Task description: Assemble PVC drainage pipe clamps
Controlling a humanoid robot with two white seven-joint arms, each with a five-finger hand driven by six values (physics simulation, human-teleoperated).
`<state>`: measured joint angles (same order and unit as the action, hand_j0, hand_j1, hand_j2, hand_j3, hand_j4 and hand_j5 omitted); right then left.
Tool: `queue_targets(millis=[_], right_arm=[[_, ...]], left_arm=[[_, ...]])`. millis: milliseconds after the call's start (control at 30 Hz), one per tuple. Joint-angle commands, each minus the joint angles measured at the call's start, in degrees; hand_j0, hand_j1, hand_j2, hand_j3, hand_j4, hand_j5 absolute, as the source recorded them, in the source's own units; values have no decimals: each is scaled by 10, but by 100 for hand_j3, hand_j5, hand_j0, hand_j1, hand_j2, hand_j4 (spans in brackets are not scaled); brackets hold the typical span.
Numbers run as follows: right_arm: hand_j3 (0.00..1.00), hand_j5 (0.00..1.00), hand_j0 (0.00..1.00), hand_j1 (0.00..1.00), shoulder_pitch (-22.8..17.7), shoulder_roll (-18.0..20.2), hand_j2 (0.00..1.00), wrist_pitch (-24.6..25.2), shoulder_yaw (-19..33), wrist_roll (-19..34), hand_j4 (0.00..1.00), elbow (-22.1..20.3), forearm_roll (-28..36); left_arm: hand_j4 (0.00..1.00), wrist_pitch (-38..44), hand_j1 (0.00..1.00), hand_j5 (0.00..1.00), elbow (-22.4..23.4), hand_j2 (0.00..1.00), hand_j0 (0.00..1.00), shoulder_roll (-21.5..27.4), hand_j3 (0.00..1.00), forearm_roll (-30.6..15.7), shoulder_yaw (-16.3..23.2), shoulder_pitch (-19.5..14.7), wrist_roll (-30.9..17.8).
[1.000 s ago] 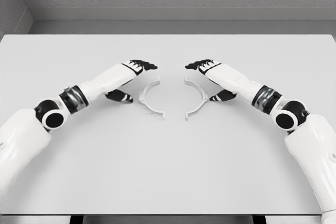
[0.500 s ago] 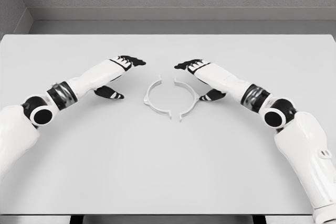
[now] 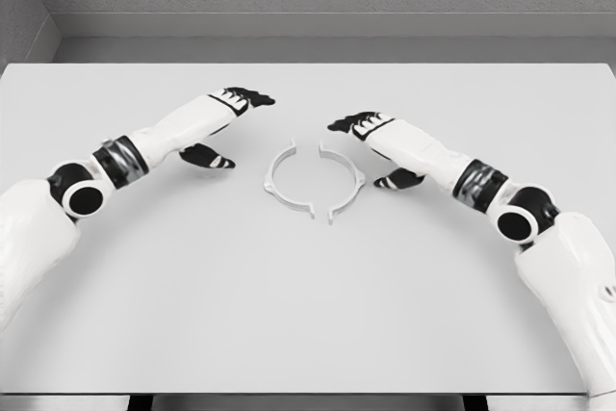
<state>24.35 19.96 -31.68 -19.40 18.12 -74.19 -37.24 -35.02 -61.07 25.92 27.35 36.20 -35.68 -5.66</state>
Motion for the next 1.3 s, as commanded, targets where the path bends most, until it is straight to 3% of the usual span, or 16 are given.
queue_targets(millis=[0, 100, 167, 233, 333, 367, 567, 667, 1267], right_arm=[[100, 100, 100, 100, 0, 24, 100, 2, 54, 1, 100, -51, 9], [100, 100, 100, 100, -19, 83, 100, -1, 119, 24, 100, -121, 67], [100, 100, 100, 100, -75, 140, 100, -14, 149, 24, 100, -165, 113], [100, 100, 100, 100, -134, 142, 100, -33, 190, 24, 100, -194, 115], [100, 100, 100, 100, -164, 143, 100, -33, 214, 24, 100, -199, 115], [100, 100, 100, 100, -180, 140, 100, -33, 253, 24, 100, -197, 114], [100, 100, 100, 100, -185, 129, 100, -33, 257, 26, 100, -193, 115], [100, 100, 100, 100, -175, 113, 100, -33, 266, 111, 100, -194, 116], [100, 100, 100, 100, -172, 97, 100, -33, 269, 112, 100, -205, 116]], left_arm=[[100, 0, 100, 100, 0, 100, 100, -10, 100, -3, 0, 0, 0], [100, 0, 100, 100, 12, 100, 100, -23, 100, -3, 0, -1, 0], [100, 0, 100, 100, 31, 100, 100, -38, 100, -2, 0, -10, 0], [100, 0, 100, 100, 31, 100, 100, -43, 100, -2, 0, -10, 0], [100, 0, 100, 100, 31, 100, 100, -43, 100, -2, 0, -10, 0], [100, 0, 100, 100, 31, 100, 100, -44, 100, -2, 0, -10, 0], [100, 0, 100, 100, 31, 100, 100, -52, 100, -1, 0, -9, 0], [100, 0, 100, 100, 36, 100, 100, -53, 100, -1, 0, -8, 0], [100, 0, 100, 100, 42, 100, 100, -74, 100, 0, 1, -3, 0]])
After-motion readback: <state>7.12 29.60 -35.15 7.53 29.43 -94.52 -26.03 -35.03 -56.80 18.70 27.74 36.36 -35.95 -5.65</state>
